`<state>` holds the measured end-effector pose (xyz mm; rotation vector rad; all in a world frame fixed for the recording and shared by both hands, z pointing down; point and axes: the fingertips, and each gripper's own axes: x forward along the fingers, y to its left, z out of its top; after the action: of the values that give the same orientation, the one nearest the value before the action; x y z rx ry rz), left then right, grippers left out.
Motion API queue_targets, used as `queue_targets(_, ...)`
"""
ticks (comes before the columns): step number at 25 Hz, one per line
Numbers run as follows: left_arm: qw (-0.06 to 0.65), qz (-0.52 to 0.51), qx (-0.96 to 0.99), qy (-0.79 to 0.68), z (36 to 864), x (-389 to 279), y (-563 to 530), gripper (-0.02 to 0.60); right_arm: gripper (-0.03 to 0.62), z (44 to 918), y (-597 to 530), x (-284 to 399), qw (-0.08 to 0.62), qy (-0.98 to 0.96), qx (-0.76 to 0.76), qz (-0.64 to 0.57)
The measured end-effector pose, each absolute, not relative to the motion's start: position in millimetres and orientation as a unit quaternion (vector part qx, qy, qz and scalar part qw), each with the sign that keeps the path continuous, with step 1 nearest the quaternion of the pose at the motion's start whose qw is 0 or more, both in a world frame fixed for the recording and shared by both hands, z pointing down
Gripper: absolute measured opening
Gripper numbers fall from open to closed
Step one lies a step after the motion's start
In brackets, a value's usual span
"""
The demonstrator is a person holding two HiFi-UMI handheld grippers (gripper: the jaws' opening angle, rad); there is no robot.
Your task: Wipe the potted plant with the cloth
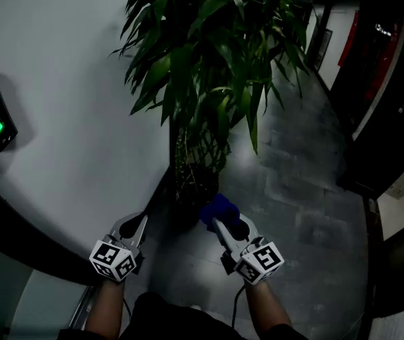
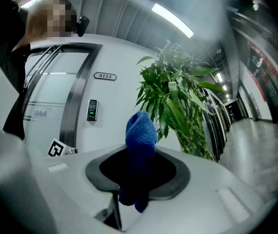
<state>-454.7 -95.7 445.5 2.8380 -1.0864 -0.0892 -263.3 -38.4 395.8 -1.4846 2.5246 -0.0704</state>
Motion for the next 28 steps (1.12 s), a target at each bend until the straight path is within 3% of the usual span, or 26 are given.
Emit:
queue_targets(13,0.026,-0.048,0.959,-0.279,421.5,-422.9,-201.2,0.006,0.112,364.9,-116.5,-252.9,0.09,0.831,-0.549,0.021)
queue_targets(23,-0.01,-0.065,0.983,-0.17,351.9,-368.0,-324.0,0.008,0.112,268.2,-169.9,-261.5,0.055,0.778,-0.61,0.137)
queue_targets(28,-0.041,-0.017,0.988,-0.15,336.2,-328.1,-378.7,0.008,0.111,207.0,-183.6,-266.2,0.06,0.756,-0.623,0.191)
